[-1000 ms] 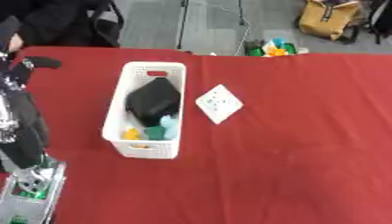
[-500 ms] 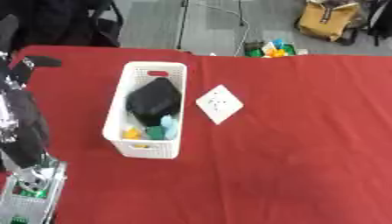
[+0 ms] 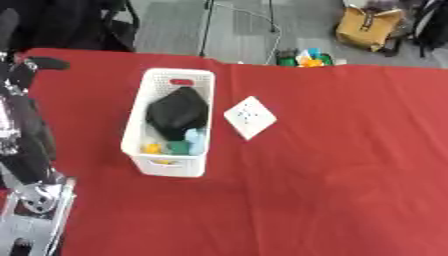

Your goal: Pick up objects on the table and place them in the box.

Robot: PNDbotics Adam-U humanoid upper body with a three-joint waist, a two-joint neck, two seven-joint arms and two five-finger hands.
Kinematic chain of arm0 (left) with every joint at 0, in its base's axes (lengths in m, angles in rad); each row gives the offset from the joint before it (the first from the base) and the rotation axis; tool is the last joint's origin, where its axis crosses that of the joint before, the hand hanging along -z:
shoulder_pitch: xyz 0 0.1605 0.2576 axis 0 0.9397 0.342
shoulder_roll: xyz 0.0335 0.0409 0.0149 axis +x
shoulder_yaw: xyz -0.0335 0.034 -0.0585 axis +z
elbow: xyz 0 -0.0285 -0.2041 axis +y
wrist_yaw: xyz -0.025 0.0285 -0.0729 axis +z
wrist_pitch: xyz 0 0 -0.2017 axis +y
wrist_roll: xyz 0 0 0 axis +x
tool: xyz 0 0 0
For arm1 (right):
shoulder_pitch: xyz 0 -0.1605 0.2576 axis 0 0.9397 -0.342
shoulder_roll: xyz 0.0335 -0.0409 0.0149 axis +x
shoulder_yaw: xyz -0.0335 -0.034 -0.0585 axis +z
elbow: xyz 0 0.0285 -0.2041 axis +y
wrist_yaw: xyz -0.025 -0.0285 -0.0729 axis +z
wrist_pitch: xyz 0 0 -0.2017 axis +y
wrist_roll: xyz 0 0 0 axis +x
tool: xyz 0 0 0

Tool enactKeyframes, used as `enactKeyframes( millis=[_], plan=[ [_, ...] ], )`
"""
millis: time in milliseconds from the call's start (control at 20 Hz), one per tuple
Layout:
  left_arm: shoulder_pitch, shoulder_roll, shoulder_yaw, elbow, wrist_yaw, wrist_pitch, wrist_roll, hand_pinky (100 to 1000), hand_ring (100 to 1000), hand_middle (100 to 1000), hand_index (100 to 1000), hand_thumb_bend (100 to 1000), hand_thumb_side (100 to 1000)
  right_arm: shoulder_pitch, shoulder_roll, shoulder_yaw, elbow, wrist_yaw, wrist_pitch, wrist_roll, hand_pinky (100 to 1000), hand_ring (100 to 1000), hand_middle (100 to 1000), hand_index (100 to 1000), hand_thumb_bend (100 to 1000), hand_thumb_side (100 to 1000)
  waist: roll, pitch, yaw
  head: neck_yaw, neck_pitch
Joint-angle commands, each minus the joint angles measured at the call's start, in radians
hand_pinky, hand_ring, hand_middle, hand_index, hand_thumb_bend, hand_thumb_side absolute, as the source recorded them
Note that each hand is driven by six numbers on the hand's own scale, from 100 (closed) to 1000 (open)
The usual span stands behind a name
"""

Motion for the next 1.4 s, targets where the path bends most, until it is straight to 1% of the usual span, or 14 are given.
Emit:
enactKeyframes(
  millis=[50,100,150,250,400,550,600,650,850,1100,1200,1250,1400],
  plan=[
    [-0.001,0.019,-0.004,-0.016,0.007,0.001,-0.010,525,917,934,832,146,1000,-0.040,-0.146,0.025,-0.023,0.015,-0.002,0.133,888,893,863,894,631,1000,-0.003,-0.028,0.003,-0.009,0.015],
    [0.000,0.020,-0.005,-0.016,0.008,0.002,-0.012,525,915,933,829,146,1000,-0.054,-0.176,0.035,-0.023,0.015,-0.007,0.173,880,896,884,898,604,1000,-0.005,-0.031,0.005,-0.012,0.018],
    [0.003,0.021,-0.008,-0.016,0.010,0.002,-0.016,525,915,932,828,145,1000,-0.078,-0.232,0.058,-0.023,0.017,-0.015,0.235,879,896,887,900,603,1000,-0.007,-0.037,0.008,-0.017,0.022],
    [0.006,0.023,-0.011,-0.016,0.014,0.003,-0.022,524,914,931,825,145,1000,-0.116,-0.291,0.089,-0.023,-0.001,-0.026,0.336,877,898,898,902,587,1000,-0.009,-0.044,0.011,-0.024,0.028],
    [0.007,0.024,-0.015,-0.016,0.019,0.004,-0.029,524,913,930,823,143,1000,-0.167,-0.342,0.125,-0.023,-0.028,-0.014,0.449,876,900,907,904,569,1000,-0.011,-0.049,0.014,-0.032,0.033],
    [0.009,0.026,-0.019,-0.016,0.025,0.004,-0.036,523,912,929,819,142,1000,-0.230,-0.368,0.166,-0.016,-0.050,0.001,0.524,876,901,918,909,554,1000,-0.013,-0.055,0.018,-0.043,0.041],
    [0.009,0.026,-0.020,-0.016,0.027,0.004,-0.039,523,912,928,819,142,1000,-0.253,-0.369,0.180,-0.005,-0.055,0.003,0.543,878,903,919,912,437,986,-0.013,-0.057,0.019,-0.046,0.043],
    [0.010,0.026,-0.022,-0.016,0.029,0.004,-0.041,523,912,928,818,142,1000,-0.279,-0.366,0.196,0.014,-0.057,0.003,0.561,879,905,922,916,557,1000,-0.013,-0.059,0.021,-0.051,0.045],
    [0.011,0.027,-0.027,-0.016,0.036,0.004,-0.050,523,911,927,816,141,1000,-0.393,-0.327,0.260,0.131,-0.050,-0.023,0.623,884,912,937,931,564,1000,-0.011,-0.065,0.027,-0.065,0.054],
    [0.012,0.028,-0.034,-0.016,0.044,0.004,-0.060,522,911,927,814,139,1000,-0.508,-0.260,0.321,0.296,-0.004,-0.095,0.682,890,917,945,935,578,1000,-0.013,-0.070,0.035,-0.083,0.063],
    [0.013,0.029,-0.037,-0.016,0.047,0.004,-0.064,521,911,928,813,139,1000,-0.545,-0.234,0.341,0.361,0.021,-0.131,0.703,895,921,952,937,584,996,-0.015,-0.072,0.039,-0.090,0.066],
    [0.013,0.029,-0.038,-0.016,0.048,0.004,-0.066,521,912,928,812,138,1000,-0.562,-0.218,0.348,0.392,0.032,-0.147,0.711,894,922,951,941,615,983,-0.015,-0.072,0.041,-0.094,0.067],
    [0.013,0.029,-0.041,-0.016,0.052,0.004,-0.071,521,912,928,812,138,1000,-0.608,-0.171,0.358,0.480,0.056,-0.184,0.721,894,923,951,945,622,981,-0.016,-0.073,0.045,-0.099,0.067]
  ],
)
